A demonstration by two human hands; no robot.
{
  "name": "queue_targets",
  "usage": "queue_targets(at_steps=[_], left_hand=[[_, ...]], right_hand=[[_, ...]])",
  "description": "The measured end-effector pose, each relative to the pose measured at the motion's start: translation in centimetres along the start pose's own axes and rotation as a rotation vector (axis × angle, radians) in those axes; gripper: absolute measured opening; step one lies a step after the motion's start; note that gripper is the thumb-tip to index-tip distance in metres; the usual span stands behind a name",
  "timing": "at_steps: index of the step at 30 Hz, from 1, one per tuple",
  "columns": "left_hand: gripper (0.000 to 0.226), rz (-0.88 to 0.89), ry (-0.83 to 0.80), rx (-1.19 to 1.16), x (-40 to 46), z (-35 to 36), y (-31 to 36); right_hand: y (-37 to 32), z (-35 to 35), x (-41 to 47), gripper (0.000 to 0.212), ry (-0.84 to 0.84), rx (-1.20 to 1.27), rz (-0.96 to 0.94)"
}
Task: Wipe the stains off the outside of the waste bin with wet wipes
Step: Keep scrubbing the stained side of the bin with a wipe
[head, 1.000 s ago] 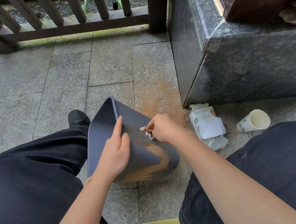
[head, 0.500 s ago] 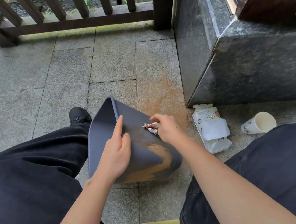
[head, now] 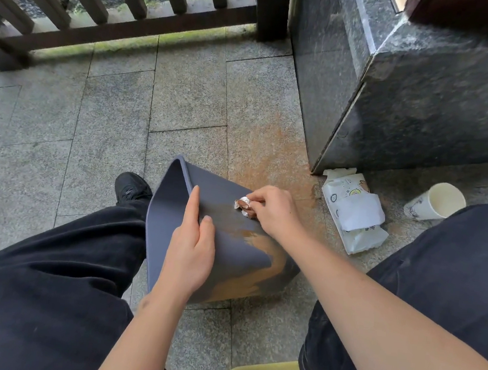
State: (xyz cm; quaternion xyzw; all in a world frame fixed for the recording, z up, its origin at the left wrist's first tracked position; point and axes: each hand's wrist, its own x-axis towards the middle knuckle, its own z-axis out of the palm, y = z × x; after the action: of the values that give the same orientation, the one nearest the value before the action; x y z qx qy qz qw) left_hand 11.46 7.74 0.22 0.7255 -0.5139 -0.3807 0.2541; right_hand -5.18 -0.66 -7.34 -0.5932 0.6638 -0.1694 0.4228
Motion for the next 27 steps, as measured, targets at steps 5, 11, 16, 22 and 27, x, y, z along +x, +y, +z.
queue_targets(at_steps=[5,11,16,22,27], left_hand=[[0.056,0.021,-0.016,0.031,-0.1,-0.1,-0.3],[0.058,0.007,-0.012,0.021,0.0,-0.2,-0.2],[0.06,0.048,-0.051,0.067,-0.6,0.2,0.3],[0.059,0.062,-0.075,0.065,-0.6,0.1,0.6],[0.059,0.05,-0.064,0.027,-0.5,0.2,0.6]], right_hand=[[0.4,0.8,-0.8,0.028,0.024,-0.033,-0.019],[0.0,1.0,-0.9,0.032,-0.076,0.059,-0.007],[1.1,-0.4,-0.3,0.006,0.024,0.081,0.139],[5.0,-3.1,-0.7,0.016,0.097,0.11,0.401],[8.2,-2.7,-2.3,0.004,0.008,0.075,0.566]])
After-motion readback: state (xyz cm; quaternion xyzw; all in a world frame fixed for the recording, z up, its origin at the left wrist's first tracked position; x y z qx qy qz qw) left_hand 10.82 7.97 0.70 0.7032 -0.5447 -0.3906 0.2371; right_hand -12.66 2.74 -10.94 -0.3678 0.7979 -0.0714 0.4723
